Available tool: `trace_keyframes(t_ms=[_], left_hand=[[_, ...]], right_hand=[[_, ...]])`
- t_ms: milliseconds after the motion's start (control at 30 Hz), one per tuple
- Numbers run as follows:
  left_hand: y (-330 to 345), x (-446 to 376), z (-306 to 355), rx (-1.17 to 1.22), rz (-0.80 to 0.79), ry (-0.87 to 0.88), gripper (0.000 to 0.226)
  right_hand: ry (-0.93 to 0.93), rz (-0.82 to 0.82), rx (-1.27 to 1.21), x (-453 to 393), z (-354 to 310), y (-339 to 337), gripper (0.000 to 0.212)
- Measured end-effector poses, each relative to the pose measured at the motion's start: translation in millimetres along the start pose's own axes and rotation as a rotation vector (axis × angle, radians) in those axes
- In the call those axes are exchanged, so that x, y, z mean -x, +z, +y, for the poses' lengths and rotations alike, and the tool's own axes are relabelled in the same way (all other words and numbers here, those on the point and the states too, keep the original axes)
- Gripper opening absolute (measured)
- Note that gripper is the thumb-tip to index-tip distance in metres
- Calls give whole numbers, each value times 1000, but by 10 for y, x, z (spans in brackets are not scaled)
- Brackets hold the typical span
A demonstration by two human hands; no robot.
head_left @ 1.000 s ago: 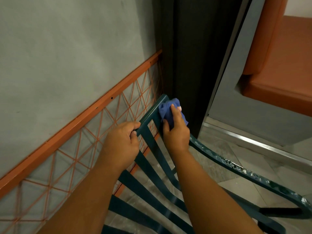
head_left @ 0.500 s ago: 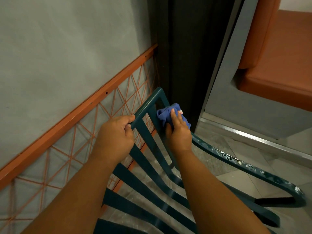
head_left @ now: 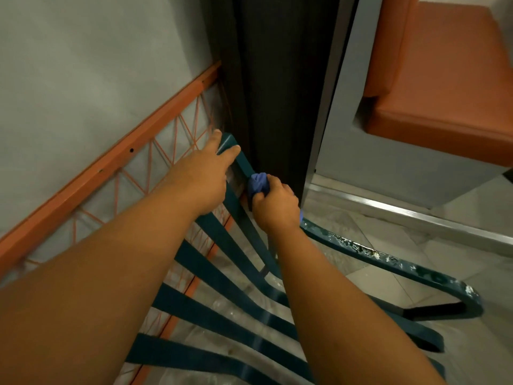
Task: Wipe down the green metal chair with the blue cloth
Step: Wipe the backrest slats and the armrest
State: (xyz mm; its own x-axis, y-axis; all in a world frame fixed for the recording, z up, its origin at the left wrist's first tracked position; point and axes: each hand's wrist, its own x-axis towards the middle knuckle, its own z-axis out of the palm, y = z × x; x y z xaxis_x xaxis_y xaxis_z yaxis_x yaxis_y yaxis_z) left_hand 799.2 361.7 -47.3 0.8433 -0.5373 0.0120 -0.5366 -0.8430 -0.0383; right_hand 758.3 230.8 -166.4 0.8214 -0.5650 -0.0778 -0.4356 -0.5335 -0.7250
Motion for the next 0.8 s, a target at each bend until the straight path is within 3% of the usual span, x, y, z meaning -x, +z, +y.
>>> trace_keyframes(t_ms=[67, 133, 233, 367, 467, 533, 633, 700, 800], left_hand=[[39, -29, -19, 12, 47, 0, 68], [42, -19, -4, 18, 59, -16, 69], [8, 3, 25, 39, 61, -35, 67], [-7, 22, 24, 10, 47, -20, 66], [7, 25, 40, -15, 60, -2, 64], [13, 19, 66, -30, 61, -8, 63], [19, 13, 63, -27, 77, -13, 62], [12, 18, 48, -7, 78, -12, 60], [16, 24, 48, -1, 67, -14, 60]], right_hand=[[-73, -40, -187, -55, -82, -8, 50], [-301, 17, -249, 23, -57, 33, 53], [-430, 129, 17, 270, 207, 188, 61], [-186, 172, 164, 253, 392, 108, 42], [87, -91, -35, -117, 111, -186, 54], [112, -289, -177, -307, -118, -318, 53], [103, -380, -494, -327, -261, -291, 43], [89, -400, -375, -339, -216, -259, 44], [71, -408, -1, -448, -238, -332, 48]])
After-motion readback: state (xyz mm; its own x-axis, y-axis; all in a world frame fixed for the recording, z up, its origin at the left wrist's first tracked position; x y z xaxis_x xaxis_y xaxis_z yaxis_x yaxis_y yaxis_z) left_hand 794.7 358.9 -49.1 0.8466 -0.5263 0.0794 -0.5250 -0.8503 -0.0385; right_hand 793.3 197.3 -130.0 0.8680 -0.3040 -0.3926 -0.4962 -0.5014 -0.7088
